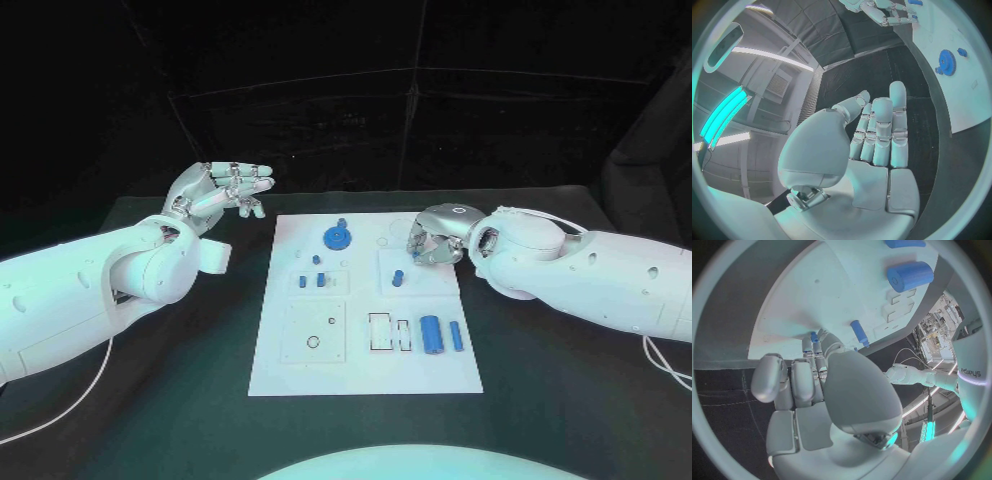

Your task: Assemble the parts on the task board

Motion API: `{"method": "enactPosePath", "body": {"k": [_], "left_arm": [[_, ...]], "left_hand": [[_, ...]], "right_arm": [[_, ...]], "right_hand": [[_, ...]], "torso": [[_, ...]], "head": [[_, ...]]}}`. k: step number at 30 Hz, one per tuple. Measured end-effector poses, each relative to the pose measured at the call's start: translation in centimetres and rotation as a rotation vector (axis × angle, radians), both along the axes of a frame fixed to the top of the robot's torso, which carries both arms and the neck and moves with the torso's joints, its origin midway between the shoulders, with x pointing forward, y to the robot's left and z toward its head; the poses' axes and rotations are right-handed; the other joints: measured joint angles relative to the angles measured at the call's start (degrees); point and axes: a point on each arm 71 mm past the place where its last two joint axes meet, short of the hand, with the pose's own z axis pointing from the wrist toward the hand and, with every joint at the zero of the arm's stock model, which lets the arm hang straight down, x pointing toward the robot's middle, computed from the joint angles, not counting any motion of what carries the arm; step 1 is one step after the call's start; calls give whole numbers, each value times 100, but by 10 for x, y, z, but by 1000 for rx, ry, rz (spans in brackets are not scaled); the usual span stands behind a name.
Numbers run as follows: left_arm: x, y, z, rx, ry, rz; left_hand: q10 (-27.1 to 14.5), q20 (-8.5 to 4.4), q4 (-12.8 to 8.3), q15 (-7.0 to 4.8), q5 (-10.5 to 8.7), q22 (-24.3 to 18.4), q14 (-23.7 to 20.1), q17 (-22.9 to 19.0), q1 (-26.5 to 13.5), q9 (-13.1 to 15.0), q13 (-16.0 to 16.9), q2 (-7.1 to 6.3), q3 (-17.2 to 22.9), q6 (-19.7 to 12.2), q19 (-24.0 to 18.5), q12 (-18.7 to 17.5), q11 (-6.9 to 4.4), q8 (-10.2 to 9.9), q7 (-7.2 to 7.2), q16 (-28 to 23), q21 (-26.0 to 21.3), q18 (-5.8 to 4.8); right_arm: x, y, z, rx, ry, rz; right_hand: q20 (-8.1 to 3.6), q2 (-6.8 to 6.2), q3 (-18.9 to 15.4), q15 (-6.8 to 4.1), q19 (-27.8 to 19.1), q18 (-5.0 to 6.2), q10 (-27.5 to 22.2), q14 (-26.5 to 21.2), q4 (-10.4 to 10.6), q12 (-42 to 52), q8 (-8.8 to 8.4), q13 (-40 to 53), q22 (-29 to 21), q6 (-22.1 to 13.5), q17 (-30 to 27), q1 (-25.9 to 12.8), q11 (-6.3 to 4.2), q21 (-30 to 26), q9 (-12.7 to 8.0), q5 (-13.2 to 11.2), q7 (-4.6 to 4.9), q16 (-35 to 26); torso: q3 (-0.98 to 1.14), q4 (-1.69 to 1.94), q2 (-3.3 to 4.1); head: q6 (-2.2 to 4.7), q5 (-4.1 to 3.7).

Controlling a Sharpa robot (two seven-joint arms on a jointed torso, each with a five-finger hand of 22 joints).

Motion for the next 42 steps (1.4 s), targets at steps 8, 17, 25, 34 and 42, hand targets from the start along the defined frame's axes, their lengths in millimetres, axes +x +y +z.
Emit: {"method": "enactPosePath", "body": {"k": [8, 17, 25, 34, 42], "left_arm": [[0, 0, 0, -1, 4, -3], [-1, 3, 0, 0, 10, -3], [-1, 3, -1, 1, 15, -4], [-1, 4, -1, 2, 19, -4], [-1, 5, -1, 3, 20, -2]], "left_hand": [[0, 0, 9, -5, 0, -12, -37, -36, -28, 0, 0, 28, -41, 0, 0, 20, 0, 0, 0, 1, 0, 0], [0, 0, 9, 16, 0, -21, -59, -95, -28, 0, -1, 28, -41, 0, 0, 20, 0, 0, 0, -35, -23, -1], [0, 0, -7, 16, 0, -34, -100, -142, -5, 0, -1, 50, -57, 0, 0, 42, 0, 0, 0, -47, -45, -1], [-1, 0, -7, -4, 0, -34, -120, -177, -5, -5, -1, 50, -57, -1, 0, 42, 0, 0, -1, -82, -45, -2], [0, 0, -7, -4, 0, -33, -120, -177, -5, -5, -1, 50, -57, -1, 0, 42, 0, 0, -1, -82, -45, -1]], "right_arm": [[2, 2, -1, -12, 22, -1], [3, 4, 1, -31, 38, -6], [1, 4, 0, -29, 25, -10], [-5, 3, 5, 19, -27, -7], [-13, 2, 14, 74, -69, 6]], "right_hand": [[-20, 39, 656, -42, 20, 0, 123, -1, -74, -67, 0, -132, 20, 136, 0, 100, -42, 0, -1, -70, -23, 22], [-20, -220, 1507, -41, 20, 0, 264, -1, -228, -147, 0, -206, 28, 233, -16, -159, -43, 0, -1, -136, -29, 26], [-41, -371, 1883, -41, 40, -1, 318, -1, -369, -181, 0, -209, 57, 273, -13, -311, -56, 23, -1, -137, -31, 75], [-61, -376, 2083, -41, 60, -1, 356, -1, -478, -184, 0, -193, 105, 273, 42, -364, -54, 52, -1, -49, -31, 122], [-61, -414, 2115, -41, 60, -1, 356, -2, -507, -184, 0, -194, 112, 273, 53, -402, -54, 52, -1, -36, -31, 122]], "torso": [[-2, 3, -1], [-3, 4, 0], [-2, 4, -2], [-2, 4, -8], [-7, 4, -10]], "head": [[-18, -4], [-45, -15], [-55, -5], [-39, -8], [-19, -23]]}}
